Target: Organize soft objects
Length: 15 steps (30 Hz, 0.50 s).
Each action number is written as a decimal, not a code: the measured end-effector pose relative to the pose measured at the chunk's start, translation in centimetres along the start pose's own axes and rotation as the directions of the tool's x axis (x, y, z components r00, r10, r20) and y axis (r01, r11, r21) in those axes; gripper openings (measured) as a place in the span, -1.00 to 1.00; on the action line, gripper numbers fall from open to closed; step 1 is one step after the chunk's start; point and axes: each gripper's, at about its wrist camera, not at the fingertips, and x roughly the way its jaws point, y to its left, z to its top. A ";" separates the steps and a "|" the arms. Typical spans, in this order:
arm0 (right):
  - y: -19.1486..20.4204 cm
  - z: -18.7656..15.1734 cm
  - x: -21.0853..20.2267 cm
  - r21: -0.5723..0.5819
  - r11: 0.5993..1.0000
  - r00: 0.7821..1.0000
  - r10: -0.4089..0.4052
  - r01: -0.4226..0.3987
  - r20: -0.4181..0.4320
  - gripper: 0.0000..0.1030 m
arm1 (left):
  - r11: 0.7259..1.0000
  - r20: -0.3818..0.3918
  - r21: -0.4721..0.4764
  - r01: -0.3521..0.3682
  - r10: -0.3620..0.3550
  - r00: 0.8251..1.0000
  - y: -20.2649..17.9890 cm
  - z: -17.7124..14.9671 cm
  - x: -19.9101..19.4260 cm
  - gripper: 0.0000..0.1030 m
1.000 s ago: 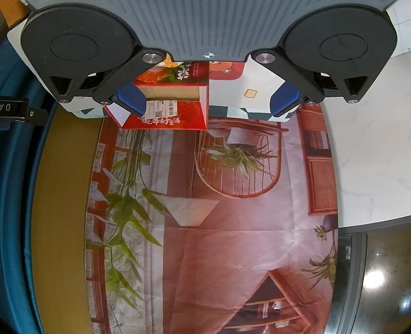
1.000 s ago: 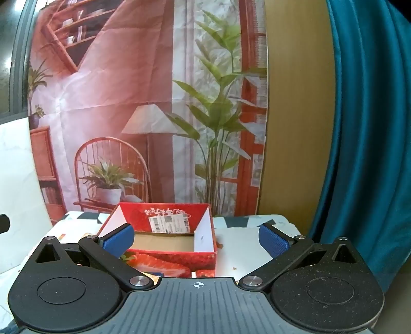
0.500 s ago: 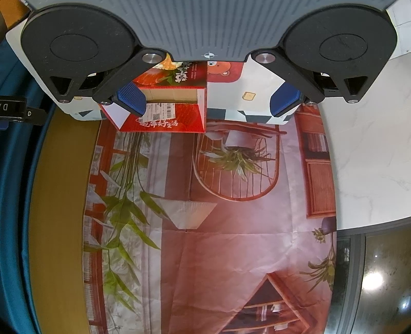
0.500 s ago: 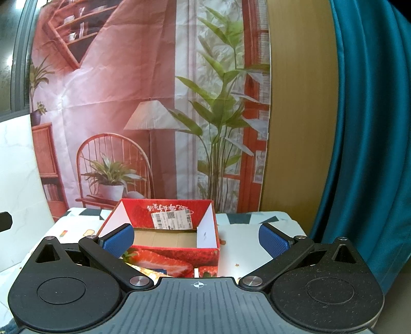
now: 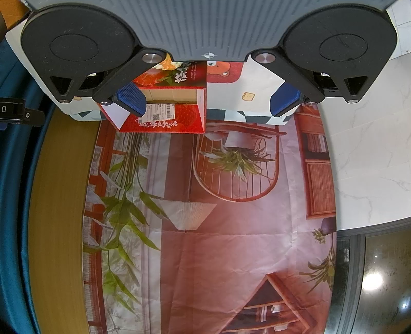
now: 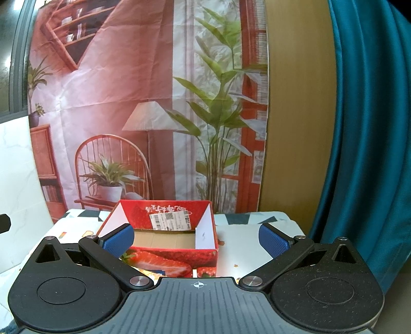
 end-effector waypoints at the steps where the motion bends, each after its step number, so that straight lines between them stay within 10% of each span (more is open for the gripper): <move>1: 0.0 0.0 0.0 0.000 1.000 1.000 0.000 0.000 -0.001 0.99 | 1.000 -0.001 0.000 0.000 0.000 1.000 0.0 0.0 0.0 1.00; 15: -0.1 -0.1 0.1 0.002 1.000 1.000 0.001 -0.001 -0.001 0.99 | 1.000 -0.007 0.000 -0.003 0.003 1.000 -0.1 0.0 0.2 1.00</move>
